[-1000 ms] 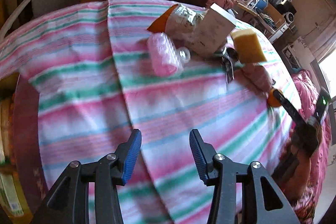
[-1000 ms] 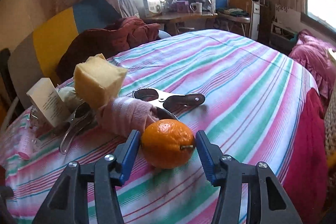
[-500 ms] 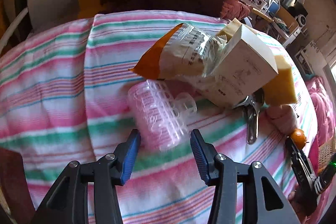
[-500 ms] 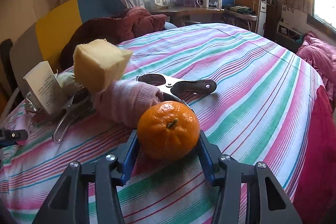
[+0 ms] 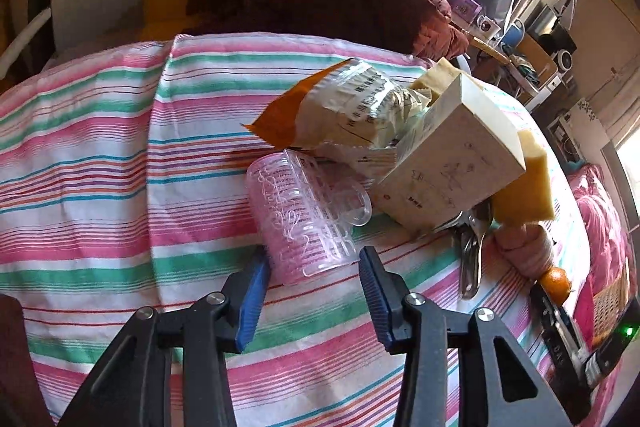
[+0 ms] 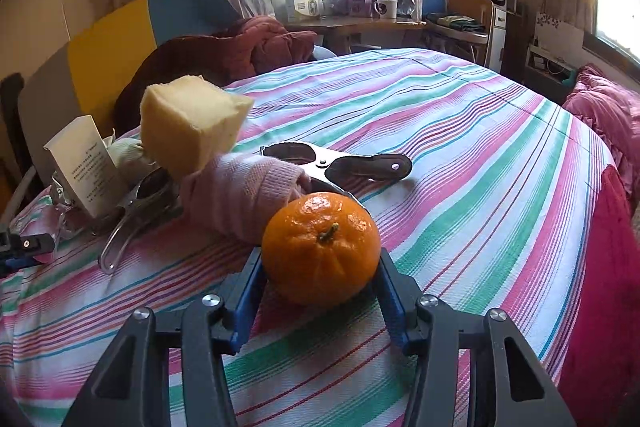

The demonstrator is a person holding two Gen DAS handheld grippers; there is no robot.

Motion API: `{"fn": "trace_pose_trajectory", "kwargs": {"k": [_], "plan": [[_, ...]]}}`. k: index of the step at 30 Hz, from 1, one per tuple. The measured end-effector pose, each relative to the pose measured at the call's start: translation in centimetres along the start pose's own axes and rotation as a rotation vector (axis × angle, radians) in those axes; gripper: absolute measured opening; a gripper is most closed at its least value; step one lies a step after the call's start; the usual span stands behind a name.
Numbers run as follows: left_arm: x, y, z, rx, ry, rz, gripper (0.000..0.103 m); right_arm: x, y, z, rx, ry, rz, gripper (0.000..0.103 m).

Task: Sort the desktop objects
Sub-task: 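Grasp the tangerine with the right tool while the left tool grasps the pink hair roller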

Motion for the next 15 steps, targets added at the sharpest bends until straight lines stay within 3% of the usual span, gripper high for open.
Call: {"fn": "trace_pose_trajectory", "kwargs": {"k": [9,15], "plan": [[-4.5,0.0,3.0,-0.057,-0.009,0.032,0.045,-1.0,0.1,1.6,0.012,-0.004,-0.002,0.053],[-8.0,-0.9,5.4,-0.074,-0.016,-0.024,0.045,-4.0,1.4,4.3,0.067,0.018,-0.002,0.052]]}}
Point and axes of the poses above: each gripper's, at about its wrist camera, not at the fingertips, and z roughly against the way its jaws point, y to its left, x to its top, the point moved 9 cm from there along -z, roughly the way its jaws point, and after that the axes turned 13 degrees about -z, right-handed, at the moved point
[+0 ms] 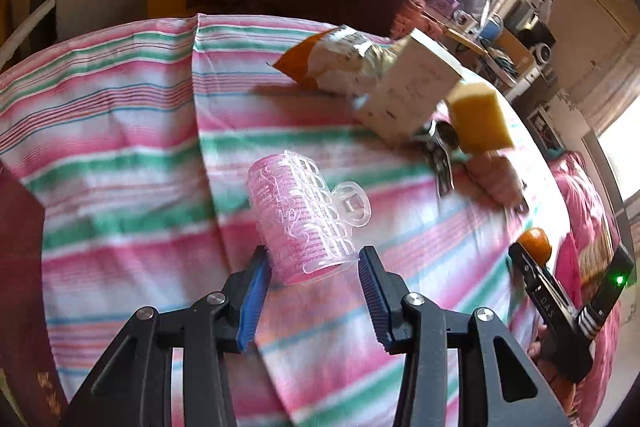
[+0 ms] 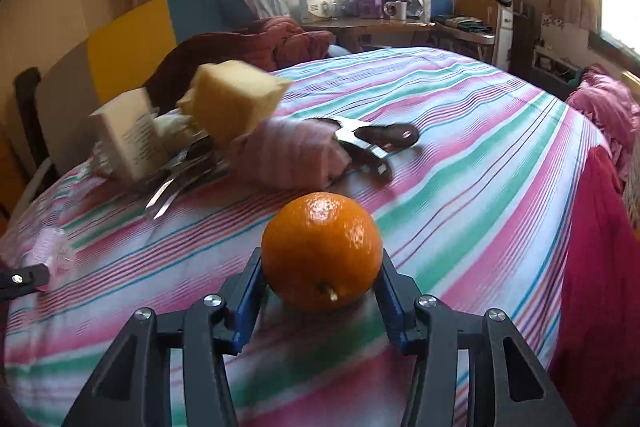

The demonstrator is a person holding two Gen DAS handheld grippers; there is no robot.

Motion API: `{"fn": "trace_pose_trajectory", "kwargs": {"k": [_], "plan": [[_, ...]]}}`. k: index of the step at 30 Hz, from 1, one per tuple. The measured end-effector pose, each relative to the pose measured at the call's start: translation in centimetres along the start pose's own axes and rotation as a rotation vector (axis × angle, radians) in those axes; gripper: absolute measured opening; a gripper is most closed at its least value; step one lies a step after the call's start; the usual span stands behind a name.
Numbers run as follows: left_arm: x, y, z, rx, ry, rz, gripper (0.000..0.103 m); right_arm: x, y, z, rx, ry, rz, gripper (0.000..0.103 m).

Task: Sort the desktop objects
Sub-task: 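Grasp the tangerine with the right tool while the left tool grasps the pink hair roller, then carry the tangerine and pink hair roller into the gold tray and open both tools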

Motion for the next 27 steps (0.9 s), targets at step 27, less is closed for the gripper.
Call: {"fn": "trace_pose_trajectory", "kwargs": {"k": [27], "plan": [[-8.3,5.2,12.8,-0.058,-0.149,0.104,0.045,-11.8,19.4,10.0,0.381,0.21,0.199,0.052]]}}
Point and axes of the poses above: each gripper's, at about its wrist camera, not at the fingertips, and z roughly against the way its jaws point, y to its left, x to its top, the point moved 9 cm from there along -z, roughly the way its jaws point, and after that the axes turned 13 degrees about -z, right-handed, at the moved point
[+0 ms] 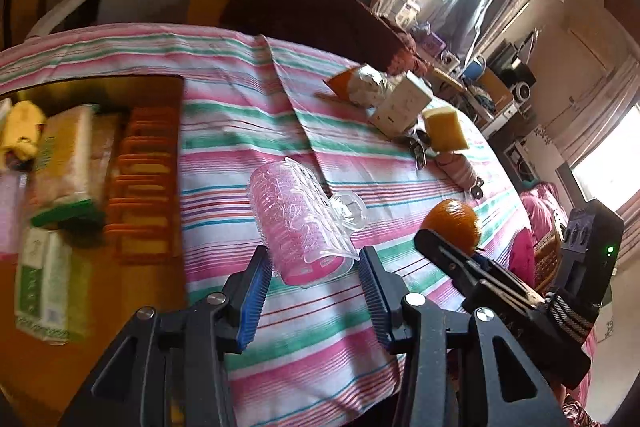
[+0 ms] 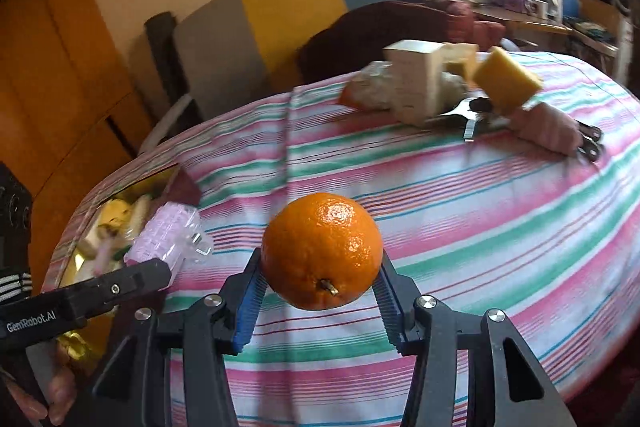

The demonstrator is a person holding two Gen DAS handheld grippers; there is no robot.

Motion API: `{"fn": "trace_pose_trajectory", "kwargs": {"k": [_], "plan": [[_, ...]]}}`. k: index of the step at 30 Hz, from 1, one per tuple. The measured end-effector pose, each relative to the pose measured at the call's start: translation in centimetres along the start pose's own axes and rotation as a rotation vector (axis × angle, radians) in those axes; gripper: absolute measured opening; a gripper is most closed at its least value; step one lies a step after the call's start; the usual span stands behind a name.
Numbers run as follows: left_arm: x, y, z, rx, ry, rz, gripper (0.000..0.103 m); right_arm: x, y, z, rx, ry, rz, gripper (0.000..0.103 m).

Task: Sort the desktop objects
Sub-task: 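Carry the tangerine and pink hair roller into the gold tray and open both tools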

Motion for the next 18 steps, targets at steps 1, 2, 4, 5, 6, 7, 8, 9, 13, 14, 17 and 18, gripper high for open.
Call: {"fn": "trace_pose_trajectory", "kwargs": {"k": [1,2,4,5,6,7,8,9,13,14,17,18], "plan": [[-0.1,0.4,0.7,0.002,-0.011,0.008,0.045,-0.3,0.9,-0.1,0.012,0.009,0.01,0.052],[-0.1,0.9,1.5,0.006,-0.023,0.016,0.045,-0.5,1.6,-0.1,0.025,0.016,0.019,0.052],[-0.2,1.9,2.6,0.015,-0.041,0.032,0.045,-1.0,3.4,-0.2,0.049,0.032,0.048,0.052],[-0.3,2.6,3.4,0.022,-0.051,0.044,0.045,-1.2,4.4,-0.2,0.062,0.038,0.062,0.052],[-0.5,3.4,4.0,0.03,-0.058,0.053,0.045,-1.5,5.4,-0.3,0.079,0.047,0.077,0.052],[-0.6,4.1,4.6,0.037,-0.065,0.065,0.045,-1.7,6.4,-0.4,0.093,0.055,0.092,0.052],[-0.9,5.1,5.4,0.045,-0.074,0.084,0.045,-2.0,7.5,-0.4,0.107,0.063,0.111,0.052],[-1.1,6.1,6.2,0.054,-0.081,0.1,0.045,-2.4,8.7,-0.4,0.124,0.072,0.133,0.052],[-2.0,9.5,8.7,0.092,-0.116,0.158,0.045,-3.7,13.0,-0.8,0.179,0.099,0.212,0.052],[-2.2,10.5,9.3,0.104,-0.124,0.176,0.045,-4.1,13.9,-1.0,0.191,0.107,0.228,0.052],[-3.1,13.6,10.4,0.153,-0.137,0.224,0.045,-5.2,16.5,-1.7,0.215,0.13,0.281,0.052],[-3.3,14.3,10.6,0.163,-0.136,0.238,0.045,-5.5,17.3,-2.0,0.221,0.136,0.298,0.052]]}}
Point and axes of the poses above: each gripper's, at about its wrist camera, not at the fingertips, and z roughly against the way its jaws point, y to its left, x to its top, the point moved 9 cm from there along -z, roughly the way its jaws point, and after that the axes turned 13 degrees about -z, right-handed, at the moved point
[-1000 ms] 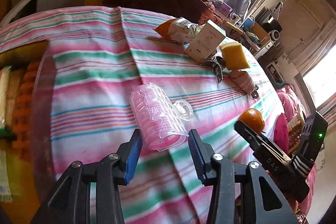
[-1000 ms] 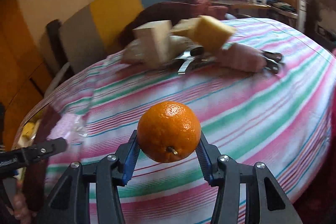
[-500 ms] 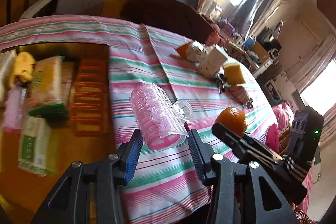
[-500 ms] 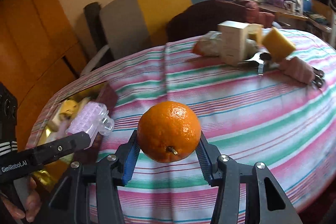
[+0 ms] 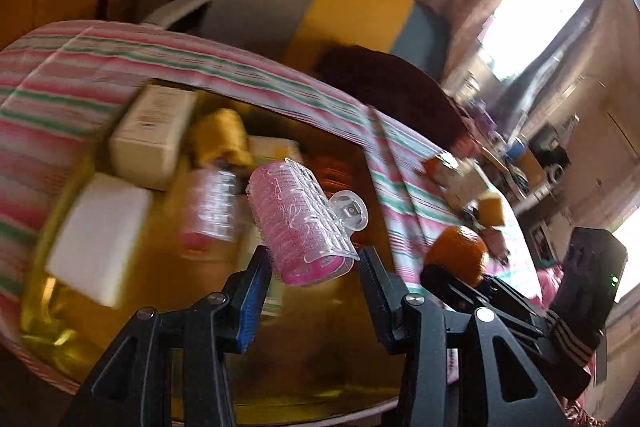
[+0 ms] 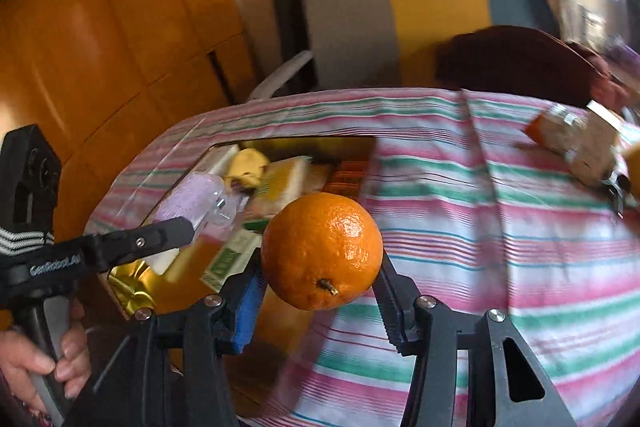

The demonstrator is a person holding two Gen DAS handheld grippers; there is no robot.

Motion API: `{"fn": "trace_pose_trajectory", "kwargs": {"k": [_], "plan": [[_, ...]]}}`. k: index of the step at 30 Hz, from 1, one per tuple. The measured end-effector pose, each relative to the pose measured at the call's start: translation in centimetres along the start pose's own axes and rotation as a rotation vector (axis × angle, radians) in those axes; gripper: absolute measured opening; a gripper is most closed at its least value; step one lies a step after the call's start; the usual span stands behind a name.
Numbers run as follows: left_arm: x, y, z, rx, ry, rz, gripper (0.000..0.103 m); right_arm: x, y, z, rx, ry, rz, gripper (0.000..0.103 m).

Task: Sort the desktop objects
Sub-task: 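Carry the tangerine and pink hair roller into the gold tray and open both tools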

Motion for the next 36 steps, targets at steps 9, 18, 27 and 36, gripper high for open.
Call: {"fn": "trace_pose_trajectory", "kwargs": {"k": [9,18,27,36], "plan": [[-1.6,6.5,-1.6,0.1,0.098,0.157,0.055,-0.3,2.8,-4.3,-0.001,0.075,0.048,0.055],[-1.3,6.5,-1.2,0.107,0.062,0.197,0.056,0.5,1.4,-2.4,-0.001,0.006,0.001,0.057],[-0.8,5.1,-1.1,0.105,0.054,0.189,0.056,0.3,-1.3,-1.6,-0.01,0.001,-0.09,0.058],[-0.9,2.5,-1.7,0.087,0.072,0.146,0.056,0.5,-2.7,-0.5,-0.004,-0.022,-0.128,0.06]]}}
Point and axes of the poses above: each gripper's, at about its wrist camera, not at the fingertips, and z roughly against the way its jaws point, y to its left, x to its top, the point moved 9 cm from there along -z, roughly the way its jaws point, and after that the axes turned 13 degrees about -z, right-handed, at the moved point
